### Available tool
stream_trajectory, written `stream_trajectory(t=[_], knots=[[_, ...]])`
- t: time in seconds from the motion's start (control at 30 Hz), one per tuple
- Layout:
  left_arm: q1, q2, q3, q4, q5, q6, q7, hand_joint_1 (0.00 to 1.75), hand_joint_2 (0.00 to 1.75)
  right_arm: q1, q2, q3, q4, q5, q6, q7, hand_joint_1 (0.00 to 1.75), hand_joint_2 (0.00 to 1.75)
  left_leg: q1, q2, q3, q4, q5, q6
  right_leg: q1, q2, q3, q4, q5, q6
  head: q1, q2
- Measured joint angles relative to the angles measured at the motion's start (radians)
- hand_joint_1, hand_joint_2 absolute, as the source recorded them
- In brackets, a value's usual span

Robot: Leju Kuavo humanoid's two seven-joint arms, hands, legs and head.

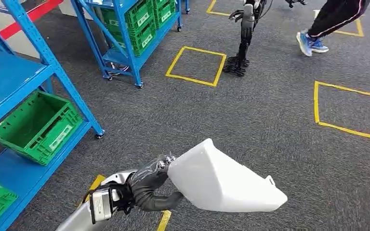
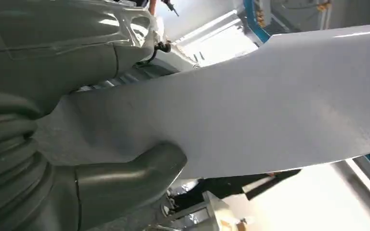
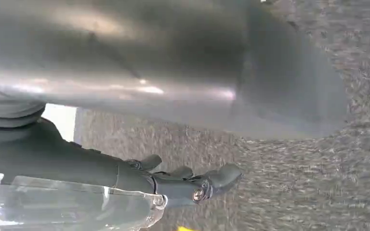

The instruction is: Take the parts from the cabinet and place them on the table.

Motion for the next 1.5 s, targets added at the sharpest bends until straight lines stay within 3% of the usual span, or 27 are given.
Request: stream_trajectory(t=[0.03,0.1,0.17,0.23,0.3,0.37,0.43,0.47,0.5,0.57,0.67,0.73,0.77,0.83,0.87,0.93,0.97,1.0,1.03,1.17,1.2,1.23,1.27,1.33,1.37,1.43,1.5], knots=[[-0.001,0.000,0.004,0.000,0.002,-0.008,-0.002,1.75,1.75,-0.006,0.004,-0.006,0.000,-0.010,0.004,0.000,0.00,0.00,0.001,-0.026,0.010,-0.027,-0.010,0.001,0.005,0.012,-0.007,0.003,0.003,0.008,0.001,0.000],[-0.004,-0.004,0.006,0.000,0.013,-0.028,0.002,1.75,1.75,-0.008,0.004,-0.023,0.000,-0.029,0.009,0.000,0.00,0.00,-0.007,-0.003,0.004,-0.023,-0.009,0.000,-0.005,0.032,-0.017,0.001,0.011,0.022,0.000,0.000],[-0.016,-0.017,0.005,0.001,0.015,-0.040,0.007,1.75,1.75,-0.007,0.007,-0.034,0.000,-0.034,0.013,0.000,0.00,0.00,0.000,0.019,0.008,-0.038,0.004,0.012,-0.007,0.043,-0.024,-0.001,0.016,0.033,0.000,0.000],[-0.032,-0.030,0.004,0.006,0.022,-0.044,0.008,1.75,1.75,-0.011,0.008,-0.041,0.000,-0.034,0.017,-0.001,0.00,0.00,0.000,0.046,0.012,-0.045,0.009,0.021,0.000,-0.048,-0.060,0.073,-0.034,0.035,0.005,0.000],[-0.033,-0.031,0.005,0.016,0.028,-0.044,0.008,1.75,1.75,-0.018,0.004,-0.044,0.000,-0.032,0.018,-0.001,0.00,0.00,-0.001,0.079,0.011,-0.044,0.008,0.022,-0.001,-0.069,-0.133,0.233,-0.110,0.043,0.003,0.000],[-0.033,-0.032,0.003,0.023,0.031,-0.044,0.008,1.75,1.75,-0.017,0.003,-0.045,0.000,-0.027,0.018,0.000,0.00,0.00,-0.001,0.108,0.009,-0.044,0.008,0.021,-0.005,-0.076,-0.172,0.318,-0.127,0.049,0.003,0.000],[-0.033,-0.032,0.004,0.027,0.037,-0.046,0.003,1.75,1.75,-0.013,-0.002,-0.045,0.000,-0.019,0.018,0.008,0.00,0.00,0.002,0.131,0.011,-0.042,0.003,0.014,-0.010,-0.086,-0.105,0.206,-0.066,0.053,0.004,0.000],[-0.033,-0.032,0.004,0.030,0.043,-0.047,0.002,1.75,1.75,-0.012,-0.006,-0.045,0.000,-0.015,0.018,0.010,0.00,0.00,0.004,0.143,0.014,-0.039,-0.001,0.008,-0.013,-0.101,-0.042,0.095,-0.024,0.056,0.003,0.000],[-0.034,-0.033,0.005,0.031,0.046,-0.047,0.000,1.75,1.75,-0.014,-0.007,-0.045,0.000,-0.013,0.018,0.014,0.00,0.00,0.002,0.152,0.015,-0.033,-0.006,-0.001,-0.015,-0.137,0.001,0.008,-0.012,0.061,0.005,0.000],[-0.036,-0.034,0.007,0.035,0.047,-0.044,-0.003,1.75,1.75,-0.016,-0.006,-0.045,0.000,-0.008,0.018,0.023,0.00,0.00,-0.006,0.163,0.010,-0.026,-0.014,-0.011,-0.008,-0.123,0.003,0.010,-0.014,0.039,-0.001,0.000],[-0.035,-0.034,0.011,0.039,0.049,-0.044,-0.010,1.75,1.75,-0.009,-0.008,-0.045,0.000,0.003,0.018,0.033,0.00,0.00,0.000,0.178,0.015,-0.028,-0.019,-0.017,-0.007,-0.099,-0.003,0.010,-0.014,0.022,-0.001,0.000],[-0.036,-0.034,0.012,0.038,0.050,-0.044,-0.012,1.75,1.75,-0.009,-0.014,-0.044,-0.001,0.005,0.019,0.031,0.00,0.00,0.005,0.098,-0.011,0.028,-0.064,-0.025,-0.009,-0.086,-0.003,0.010,-0.011,0.012,-0.003,0.000],[-0.036,-0.034,0.013,0.038,0.050,-0.044,-0.013,1.75,1.75,-0.012,-0.015,-0.044,-0.001,0.007,0.019,0.028,0.00,0.00,0.005,0.080,-0.046,0.103,-0.103,-0.025,-0.008,-0.078,-0.005,0.010,-0.010,0.009,-0.006,0.000],[-0.032,-0.034,0.011,0.040,0.047,-0.044,-0.011,1.75,1.75,-0.014,-0.019,-0.043,-0.002,0.009,0.021,0.023,0.00,0.00,0.004,0.073,-0.134,0.273,-0.166,-0.023,-0.002,-0.057,-0.010,0.011,-0.008,0.005,-0.007,0.000],[-0.031,-0.035,0.010,0.040,0.045,-0.044,-0.011,1.75,1.75,-0.014,-0.022,-0.042,-0.002,0.012,0.023,0.023,0.00,0.00,0.003,0.072,-0.156,0.308,-0.164,-0.019,0.001,-0.046,-0.011,0.011,-0.007,0.003,-0.006,0.000],[-0.031,-0.037,0.009,0.041,0.046,-0.042,-0.005,1.75,1.75,-0.012,-0.022,-0.040,-0.002,0.024,0.025,0.025,0.00,0.00,-0.002,0.065,-0.123,0.226,-0.097,-0.003,0.004,-0.022,-0.010,0.011,-0.005,0.002,-0.006,0.000],[-0.031,-0.038,0.010,0.041,0.047,-0.041,-0.003,1.75,1.75,-0.013,-0.022,-0.039,-0.002,0.029,0.026,0.028,0.00,0.00,-0.006,0.050,-0.074,0.124,-0.044,0.006,0.004,-0.008,-0.008,0.011,-0.004,0.002,-0.006,0.000],[-0.031,-0.039,0.010,0.041,0.048,-0.041,-0.003,1.75,1.75,-0.013,-0.022,-0.036,-0.002,0.030,0.027,0.029,0.00,0.00,-0.009,0.020,-0.032,0.040,-0.006,0.014,0.002,0.001,-0.008,0.010,-0.003,0.003,-0.007,0.000],[-0.032,-0.039,0.012,0.041,0.051,-0.041,-0.003,1.75,1.75,-0.015,-0.018,-0.033,-0.001,0.033,0.028,0.032,0.00,0.00,-0.010,-0.023,-0.010,-0.007,-0.012,0.020,0.002,0.010,-0.011,0.011,-0.001,0.007,-0.005,0.000],[-0.032,-0.041,0.017,0.047,0.061,-0.043,-0.013,1.75,1.75,-0.003,-0.026,-0.021,-0.002,0.046,0.031,0.036,0.00,0.00,-0.019,0.013,-0.001,-0.029,-0.006,0.021,-0.010,0.054,-0.023,0.001,0.013,0.036,-0.008,0.000],[-0.032,-0.044,0.019,0.047,0.061,-0.044,-0.015,1.75,1.75,-0.003,-0.030,-0.020,-0.002,0.046,0.031,0.036,0.00,0.00,-0.007,0.029,0.012,-0.047,0.006,0.023,-0.012,0.043,-0.029,0.011,0.009,0.034,-0.007,0.000],[-0.032,-0.046,0.019,0.047,0.061,-0.044,-0.015,1.75,1.75,-0.002,-0.033,-0.019,-0.002,0.046,0.031,0.036,0.00,0.00,-0.010,0.040,0.014,-0.052,0.009,0.026,-0.004,-0.014,-0.047,0.044,-0.017,0.034,-0.006,0.000],[-0.031,-0.046,0.020,0.048,0.063,-0.044,-0.018,1.75,1.75,-0.004,-0.037,-0.018,-0.002,0.046,0.031,0.036,0.00,0.00,-0.010,0.055,0.013,-0.051,0.009,0.026,-0.001,-0.045,-0.080,0.112,-0.057,0.038,-0.004,0.000],[-0.024,-0.044,0.022,0.052,0.061,-0.044,-0.017,1.75,1.75,-0.007,-0.043,-0.017,-0.003,0.046,0.031,0.036,0.00,0.00,-0.012,0.087,0.012,-0.051,0.008,0.028,-0.002,-0.071,-0.154,0.271,-0.125,0.047,-0.005,0.000],[-0.020,-0.044,0.022,0.055,0.061,-0.044,-0.017,1.75,1.75,-0.006,-0.043,-0.017,-0.003,0.046,0.032,0.036,0.00,0.00,-0.012,0.101,0.011,-0.051,0.007,0.027,-0.003,-0.075,-0.174,0.318,-0.133,0.052,-0.005,0.000],[-0.018,-0.044,0.022,0.058,0.061,-0.044,-0.017,1.75,1.75,-0.001,-0.046,-0.017,-0.004,0.046,0.032,0.036,0.00,0.00,-0.010,0.124,0.012,-0.050,0.004,0.024,-0.007,-0.082,-0.132,0.249,-0.089,0.055,-0.004,0.000],[-0.019,-0.044,0.022,0.058,0.062,-0.044,-0.017,1.75,1.75,-0.002,-0.050,-0.017,-0.006,0.046,0.032,0.036,0.00,0.00,-0.006,0.144,0.015,-0.042,-0.004,0.014,-0.011,-0.119,-0.017,0.046,-0.010,0.061,-0.004,0.000]])
